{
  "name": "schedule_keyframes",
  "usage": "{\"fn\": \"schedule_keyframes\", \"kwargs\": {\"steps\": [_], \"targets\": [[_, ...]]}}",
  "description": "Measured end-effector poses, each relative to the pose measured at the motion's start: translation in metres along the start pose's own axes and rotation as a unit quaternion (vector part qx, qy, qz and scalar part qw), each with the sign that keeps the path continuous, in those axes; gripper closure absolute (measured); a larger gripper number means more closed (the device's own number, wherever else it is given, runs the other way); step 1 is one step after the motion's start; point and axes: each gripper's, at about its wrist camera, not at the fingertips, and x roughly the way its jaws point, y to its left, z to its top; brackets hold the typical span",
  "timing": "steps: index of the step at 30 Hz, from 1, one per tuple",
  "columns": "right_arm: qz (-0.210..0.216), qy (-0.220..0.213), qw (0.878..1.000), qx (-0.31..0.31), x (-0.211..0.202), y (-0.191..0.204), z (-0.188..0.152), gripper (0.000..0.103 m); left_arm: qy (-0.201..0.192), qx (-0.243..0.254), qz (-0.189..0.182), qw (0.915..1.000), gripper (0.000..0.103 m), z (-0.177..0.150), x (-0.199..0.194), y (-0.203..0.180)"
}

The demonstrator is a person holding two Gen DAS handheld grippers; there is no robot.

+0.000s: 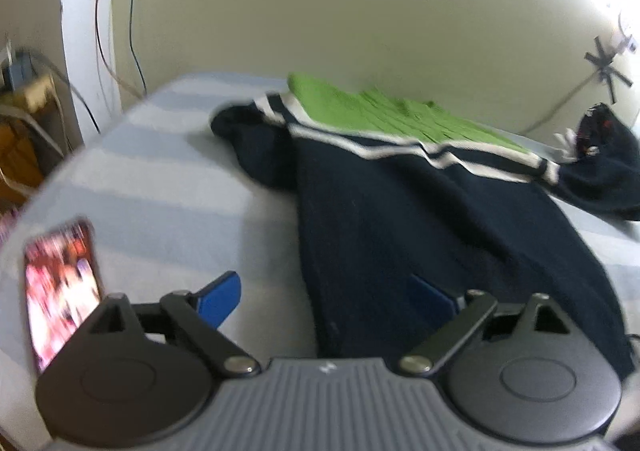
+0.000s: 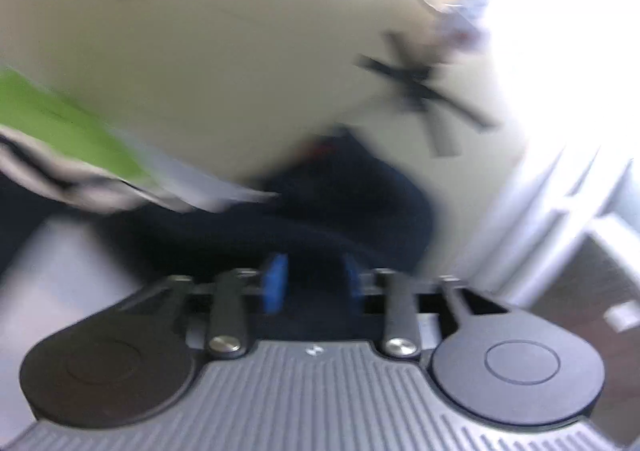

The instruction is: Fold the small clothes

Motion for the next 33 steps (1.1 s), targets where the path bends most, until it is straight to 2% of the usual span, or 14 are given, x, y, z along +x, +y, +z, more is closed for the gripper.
{"fn": "schedule_keyframes", "kwargs": {"steps": [2,4,6,8,10,11,12,15,19,20,23,25,30,33], "targets": [[0.110,0.016,0.993,0.041,-0.013,0.019,-0.008,0.050,0.019,-0.020,-0.018,0.9995,0.010,-0.007,0.001,0.004],[0.214,0.049,0.973,0.072,-0.019,0.041,-0.019,0.048,0.034,-0.032,-0.029,0.9985,0.011,-0.014,0.000,0.005],[0.263,0.077,0.960,0.063,-0.024,0.069,-0.033,0.047,0.041,-0.033,-0.035,0.9980,0.014,-0.021,-0.003,0.002],[0.285,0.100,0.952,0.045,-0.024,0.091,-0.043,0.048,0.041,-0.031,-0.042,0.9978,0.020,-0.027,-0.005,0.000],[0.292,0.100,0.950,0.038,-0.023,0.109,-0.047,0.058,0.044,-0.030,-0.044,0.9976,0.049,-0.033,-0.004,-0.003],[0.285,0.089,0.954,0.024,-0.024,0.116,-0.045,0.069,0.051,-0.029,-0.036,0.9976,0.086,-0.034,-0.001,-0.003],[0.289,0.090,0.953,0.021,-0.025,0.119,-0.041,0.091,0.050,-0.025,-0.016,0.9983,0.096,-0.033,-0.002,-0.002],[0.321,0.075,0.942,0.061,-0.029,0.108,-0.024,0.092,0.030,-0.057,-0.030,0.9975,0.096,-0.024,-0.025,0.022],[0.363,0.076,0.928,0.043,-0.052,0.112,-0.016,0.092,-0.006,-0.068,-0.014,0.9976,0.095,-0.019,-0.056,0.040],[0.357,0.089,0.930,0.022,-0.049,0.117,-0.018,0.091,-0.009,-0.070,-0.015,0.9974,0.090,-0.021,-0.058,0.040],[0.316,0.132,0.939,-0.037,-0.026,0.124,-0.020,0.083,-0.016,-0.068,-0.044,0.9966,0.045,-0.029,-0.056,0.036],[0.304,0.142,0.942,-0.025,-0.014,0.113,-0.003,0.073,-0.034,-0.046,-0.042,0.9974,0.042,-0.035,-0.058,0.028],[0.285,0.077,0.955,-0.031,-0.001,0.126,0.076,0.067,-0.064,-0.041,-0.033,0.9965,0.033,-0.047,-0.058,0.026],[0.332,0.036,0.941,-0.055,0.019,0.183,0.124,0.066,-0.067,-0.053,-0.045,0.9953,0.033,-0.054,-0.051,0.031]]}}
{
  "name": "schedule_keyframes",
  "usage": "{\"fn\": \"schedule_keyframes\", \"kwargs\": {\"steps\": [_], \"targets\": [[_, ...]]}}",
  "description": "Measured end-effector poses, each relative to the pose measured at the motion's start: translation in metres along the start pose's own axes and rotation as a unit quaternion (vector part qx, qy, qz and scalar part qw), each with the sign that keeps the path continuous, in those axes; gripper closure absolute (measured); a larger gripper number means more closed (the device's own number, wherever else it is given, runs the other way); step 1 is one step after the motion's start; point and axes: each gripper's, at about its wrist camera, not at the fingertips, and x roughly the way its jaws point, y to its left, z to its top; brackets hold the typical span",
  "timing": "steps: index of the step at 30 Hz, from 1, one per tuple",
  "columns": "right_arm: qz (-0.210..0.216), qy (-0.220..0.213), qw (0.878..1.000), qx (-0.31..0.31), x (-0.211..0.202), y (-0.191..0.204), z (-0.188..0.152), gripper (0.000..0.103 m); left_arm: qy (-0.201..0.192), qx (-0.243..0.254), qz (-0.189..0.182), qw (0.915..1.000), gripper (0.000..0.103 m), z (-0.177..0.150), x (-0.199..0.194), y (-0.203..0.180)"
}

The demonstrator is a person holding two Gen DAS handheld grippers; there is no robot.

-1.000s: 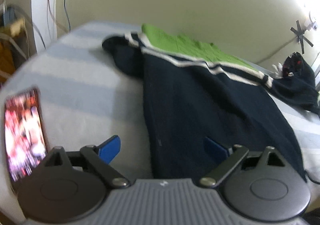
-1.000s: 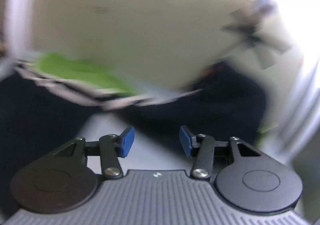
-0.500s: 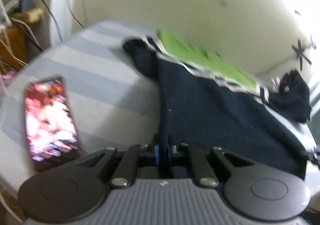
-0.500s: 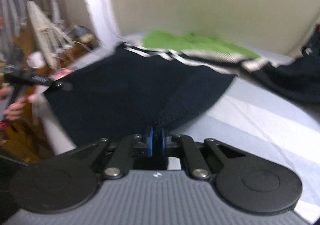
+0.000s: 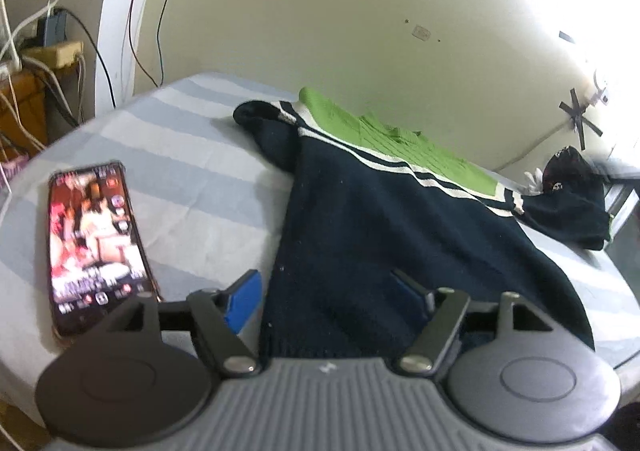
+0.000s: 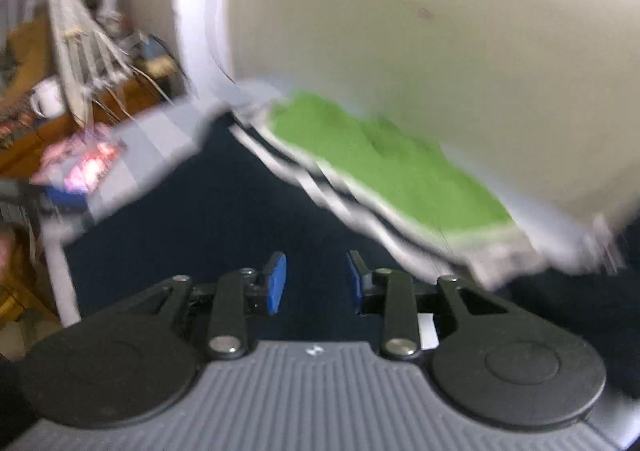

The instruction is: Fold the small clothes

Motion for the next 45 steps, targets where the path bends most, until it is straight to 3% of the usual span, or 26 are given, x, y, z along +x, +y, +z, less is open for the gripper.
{"fn": "schedule_keyframes", "kwargs": {"steps": [5,8,10,14,16,17,19,22,25,27,30,32,33,34,35,37,38,41,45], "targets": [[0.081,0.015,0.996,-0.048,0.121,0.072,0.069,0.057,-0.015,-0.020,-0.015,0.9996,0.036,-0.012,0.007,0.005],[0.076,0.063,0.994,-0.040,0.184,0.094,0.088,0.050,-0.019,-0.020,-0.012,0.9995,0.039,-0.017,0.011,0.004],[0.048,0.093,0.994,-0.037,0.227,0.104,0.095,0.044,-0.024,-0.014,-0.007,0.9996,0.047,-0.020,0.014,0.002],[-0.012,0.135,0.988,-0.067,0.281,0.113,0.094,0.036,-0.014,0.000,-0.021,0.9997,0.085,-0.024,0.022,0.002],[-0.005,0.132,0.990,-0.055,0.285,0.109,0.097,0.036,-0.018,0.009,-0.024,0.9995,0.089,-0.027,0.023,0.004],[0.002,0.140,0.989,-0.035,0.288,0.104,0.101,0.040,-0.020,0.015,-0.027,0.9993,0.089,-0.028,0.022,0.004],[-0.008,0.141,0.990,-0.013,0.293,0.096,0.107,0.090,-0.020,0.017,-0.035,0.9990,0.090,-0.030,0.021,0.007],[0.016,0.151,0.988,0.035,0.292,0.080,0.112,0.095,-0.022,0.015,-0.042,0.9988,0.090,-0.031,0.020,0.008],[0.082,0.130,0.983,0.100,0.282,0.072,0.121,0.096,-0.022,0.017,-0.042,0.9987,0.090,-0.033,0.019,0.007],[0.164,0.086,0.970,0.157,0.269,0.067,0.134,0.096,-0.021,0.018,-0.041,0.9988,0.090,-0.033,0.018,0.005],[0.314,-0.022,0.915,0.251,0.241,0.048,0.151,0.095,-0.019,0.012,-0.041,0.9989,0.090,-0.031,0.018,0.006],[0.352,-0.060,0.885,0.298,0.235,0.032,0.150,0.089,-0.017,0.008,-0.042,0.9989,0.090,-0.030,0.018,0.006],[0.349,-0.054,0.883,0.309,0.238,0.026,0.149,0.079,-0.016,0.006,-0.043,0.9989,0.090,-0.030,0.018,0.007],[0.329,-0.038,0.892,0.308,0.241,0.023,0.146,0.056,-0.016,0.004,-0.044,0.9989,0.090,-0.030,0.018,0.007],[0.290,-0.022,0.912,0.290,0.241,0.022,0.141,0.046,-0.016,0.004,-0.044,0.9989,0.090,-0.030,0.018,0.007],[0.230,0.003,0.948,0.222,0.239,0.026,0.129,0.043,-0.017,0.004,-0.046,0.9988,0.090,-0.030,0.018,0.009],[0.217,0.018,0.956,0.196,0.238,0.029,0.122,0.043,-0.017,0.004,-0.047,0.9988,0.090,-0.030,0.017,0.009],[0.215,0.044,0.961,0.166,0.230,0.026,0.101,0.043,-0.014,0.000,-0.053,0.9985,0.089,-0.028,0.016,0.013],[0.188,0.032,0.974,0.124,0.215,0.023,0.098,0.043,-0.007,-0.017,-0.067,0.9976,0.089,-0.023,0.015,0.019]]}}
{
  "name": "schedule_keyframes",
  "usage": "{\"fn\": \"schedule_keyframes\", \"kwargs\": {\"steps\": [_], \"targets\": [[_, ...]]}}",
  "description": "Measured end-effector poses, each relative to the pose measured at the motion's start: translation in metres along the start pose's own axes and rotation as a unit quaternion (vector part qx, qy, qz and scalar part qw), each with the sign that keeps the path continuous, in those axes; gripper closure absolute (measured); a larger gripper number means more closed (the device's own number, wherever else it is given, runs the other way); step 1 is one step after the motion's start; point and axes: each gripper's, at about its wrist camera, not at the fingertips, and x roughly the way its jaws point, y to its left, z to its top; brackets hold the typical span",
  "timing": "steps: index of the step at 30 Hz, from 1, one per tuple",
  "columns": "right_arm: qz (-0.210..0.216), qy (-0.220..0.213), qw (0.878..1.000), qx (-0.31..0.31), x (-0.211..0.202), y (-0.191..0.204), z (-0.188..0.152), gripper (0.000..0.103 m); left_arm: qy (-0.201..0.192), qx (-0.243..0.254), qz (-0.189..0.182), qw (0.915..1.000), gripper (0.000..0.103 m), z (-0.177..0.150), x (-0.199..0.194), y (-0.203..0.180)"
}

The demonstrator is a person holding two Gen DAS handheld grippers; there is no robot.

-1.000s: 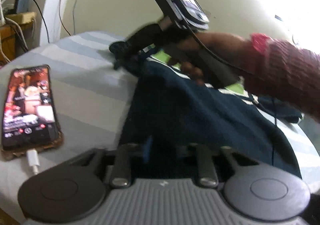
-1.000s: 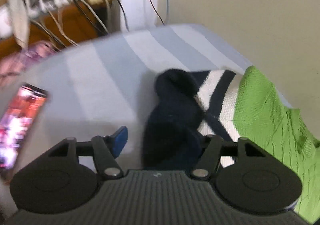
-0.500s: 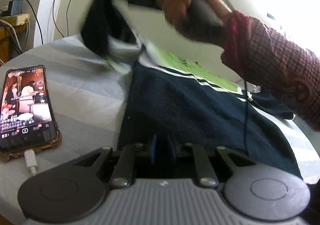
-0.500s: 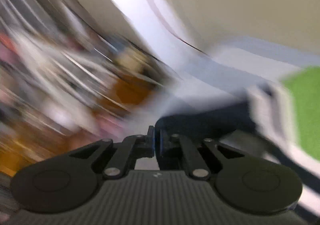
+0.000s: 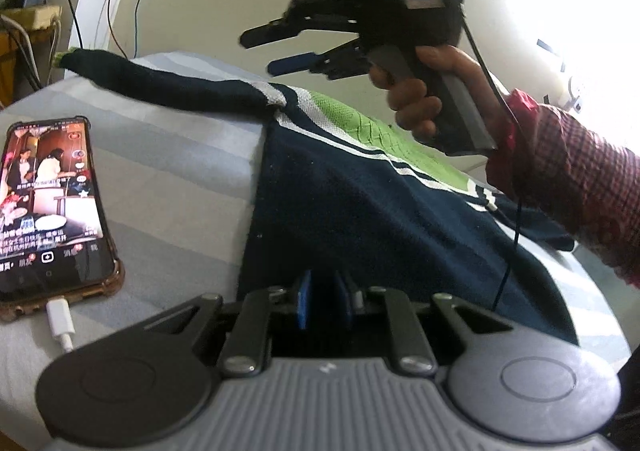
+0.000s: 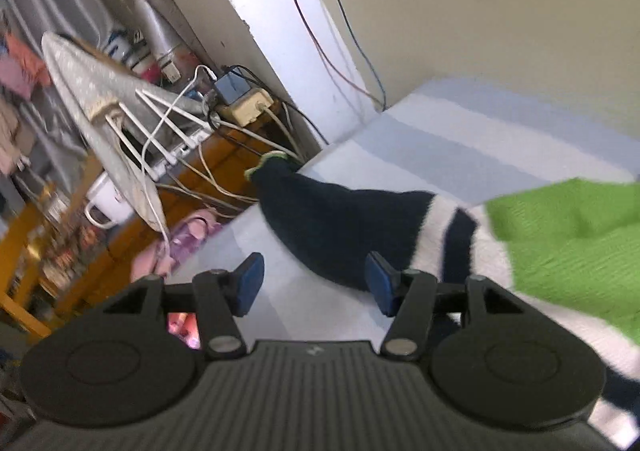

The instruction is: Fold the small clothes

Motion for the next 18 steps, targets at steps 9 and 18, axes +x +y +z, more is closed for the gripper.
{"fn": "schedule_keyframes", "kwargs": {"steps": [9,18], "targets": [[-0.012,0.004,0.997,-0.073,0.045,0.050,0.028,0.043,0.001,0.002,0.000,1.0000,0.087,-0.002,0.005,-0.006],[-0.066,0.079,0.975,-0.195,0.161,0.087,0.010,0.071,0.000,-0.003,0.019,0.9998,0.086,-0.001,-0.001,-0.010]]}}
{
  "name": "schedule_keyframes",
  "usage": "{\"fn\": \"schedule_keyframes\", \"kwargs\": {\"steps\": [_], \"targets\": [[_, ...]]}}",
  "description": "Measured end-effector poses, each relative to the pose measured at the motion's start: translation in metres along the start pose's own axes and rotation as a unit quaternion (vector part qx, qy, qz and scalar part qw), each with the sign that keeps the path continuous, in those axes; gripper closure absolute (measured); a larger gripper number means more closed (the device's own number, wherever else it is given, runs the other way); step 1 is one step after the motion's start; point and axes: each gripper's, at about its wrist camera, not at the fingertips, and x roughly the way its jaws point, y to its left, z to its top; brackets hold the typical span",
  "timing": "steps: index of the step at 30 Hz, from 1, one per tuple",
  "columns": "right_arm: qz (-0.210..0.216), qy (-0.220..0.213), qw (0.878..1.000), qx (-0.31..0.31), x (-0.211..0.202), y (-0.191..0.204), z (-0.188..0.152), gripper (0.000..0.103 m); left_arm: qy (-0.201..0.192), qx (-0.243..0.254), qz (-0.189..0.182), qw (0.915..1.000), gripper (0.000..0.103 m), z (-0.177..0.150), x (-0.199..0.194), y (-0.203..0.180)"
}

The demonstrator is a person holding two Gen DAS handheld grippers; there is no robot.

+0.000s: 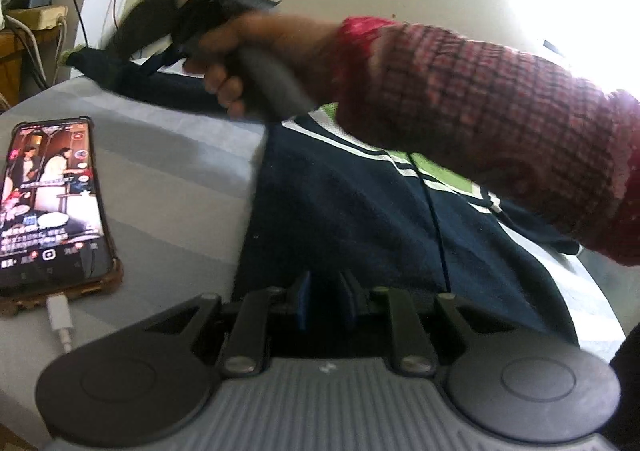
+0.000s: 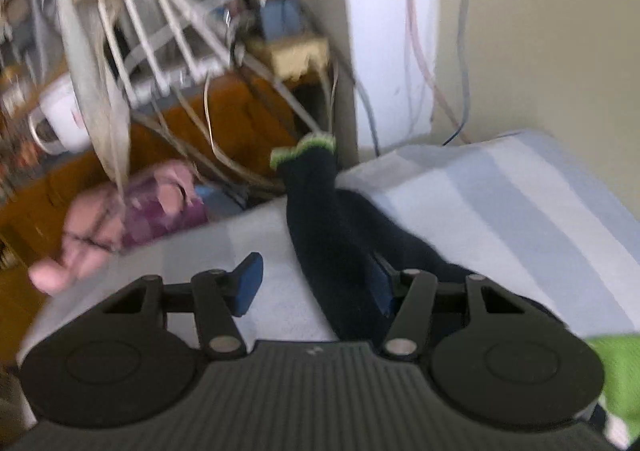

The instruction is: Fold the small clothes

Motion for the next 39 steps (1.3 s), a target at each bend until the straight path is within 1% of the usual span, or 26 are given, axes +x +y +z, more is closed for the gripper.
{"fn": "schedule_keyframes", "kwargs": {"steps": [1,2,3,4,6,8,9,12,15,18,19,20,21,22,23,24,26,27,28,30,32,34,35,37,38,39], "targets": [[-0.027,-0.008,0.999,-0.020,0.003,0.004,-0.002,0.092,-0.001,-0.002,0.001,1.0000,0.086,0.000,-0.001,0.000],[-0.029,-0.005,0.999,-0.026,0.003,0.005,0.001,0.092,-0.001,-0.004,0.002,1.0000,0.086,0.000,-0.002,0.001],[-0.021,-0.011,1.000,-0.008,-0.004,-0.001,0.006,0.092,-0.002,-0.006,0.002,1.0000,0.086,0.001,-0.002,0.001],[-0.009,-0.032,0.999,0.009,-0.017,-0.008,0.012,0.092,-0.003,-0.008,0.002,1.0000,0.086,0.002,-0.003,0.001],[0.019,-0.095,0.994,0.045,-0.058,-0.029,0.027,0.092,-0.006,-0.007,0.002,1.0000,0.086,0.003,-0.006,0.001],[0.048,-0.162,0.982,0.087,-0.111,-0.057,0.036,0.092,-0.013,0.000,0.004,0.9999,0.086,0.008,-0.009,-0.001],[0.053,-0.192,0.975,0.099,-0.137,-0.071,0.036,0.092,-0.018,0.004,0.005,0.9998,0.086,0.011,-0.011,-0.002],[0.033,-0.266,0.954,0.131,-0.214,-0.111,0.012,0.092,-0.039,0.013,0.004,0.9992,0.085,0.025,-0.017,-0.002],[-0.020,-0.293,0.941,0.169,-0.266,-0.150,-0.044,0.092,-0.053,0.014,0.001,0.9985,0.080,0.046,-0.018,-0.002],[-0.090,-0.292,0.928,0.213,-0.294,-0.177,-0.127,0.091,-0.058,0.021,0.012,0.9980,0.076,0.076,-0.011,-0.005],[-0.110,-0.284,0.924,0.232,-0.298,-0.184,-0.157,0.086,-0.060,0.027,0.019,0.9977,0.075,0.087,-0.006,-0.007],[-0.132,-0.260,0.921,0.257,-0.297,-0.190,-0.188,0.083,-0.061,0.034,0.026,0.9972,0.071,0.098,-0.001,-0.008],[-0.145,-0.223,0.922,0.281,-0.292,-0.198,-0.216,0.066,-0.062,0.037,0.033,0.9969,0.064,0.112,0.007,-0.009],[-0.154,-0.192,0.922,0.299,-0.289,-0.204,-0.241,0.052,-0.059,0.033,0.033,0.9972,0.061,0.126,0.016,-0.007],[-0.164,-0.179,0.917,0.316,-0.290,-0.209,-0.263,0.052,-0.054,0.027,0.025,0.9979,0.056,0.141,0.026,-0.005],[-0.170,-0.178,0.910,0.335,-0.295,-0.215,-0.282,0.052,-0.046,0.017,0.014,0.9987,0.055,0.158,0.040,-0.002],[-0.172,-0.199,0.887,0.379,-0.312,-0.231,-0.308,0.052,-0.027,-0.002,0.014,0.9995,0.053,0.186,0.072,0.005],[-0.172,-0.212,0.878,0.394,-0.319,-0.235,-0.313,0.052,-0.012,-0.008,0.016,0.9998,0.050,0.200,0.094,0.009],[-0.171,-0.224,0.871,0.402,-0.327,-0.241,-0.318,0.052,0.002,-0.010,0.016,0.9998,0.049,0.210,0.114,0.013],[-0.173,-0.233,0.869,0.402,-0.334,-0.247,-0.319,0.052,0.038,-0.023,0.020,0.9988,0.044,0.223,0.157,0.027],[-0.178,-0.225,0.872,0.396,-0.335,-0.254,-0.319,0.049,0.077,-0.056,0.010,0.9954,0.044,0.228,0.191,0.042],[-0.188,-0.211,0.875,0.394,-0.330,-0.262,-0.319,0.040,0.105,-0.087,-0.016,0.9906,0.044,0.224,0.217,0.052],[-0.190,-0.204,0.876,0.394,-0.326,-0.267,-0.318,0.039,0.109,-0.091,-0.019,0.9896,0.045,0.222,0.225,0.055],[-0.185,-0.181,0.882,0.395,-0.309,-0.273,-0.314,0.039,0.104,-0.086,-0.020,0.9907,0.064,0.214,0.235,0.051],[-0.179,-0.165,0.887,0.392,-0.301,-0.277,-0.311,0.043,0.103,-0.083,-0.022,0.9910,0.089,0.214,0.238,0.049],[-0.190,-0.156,0.893,0.377,-0.294,-0.276,-0.307,0.067,0.095,-0.078,-0.024,0.9921,0.090,0.218,0.238,0.045]]}}
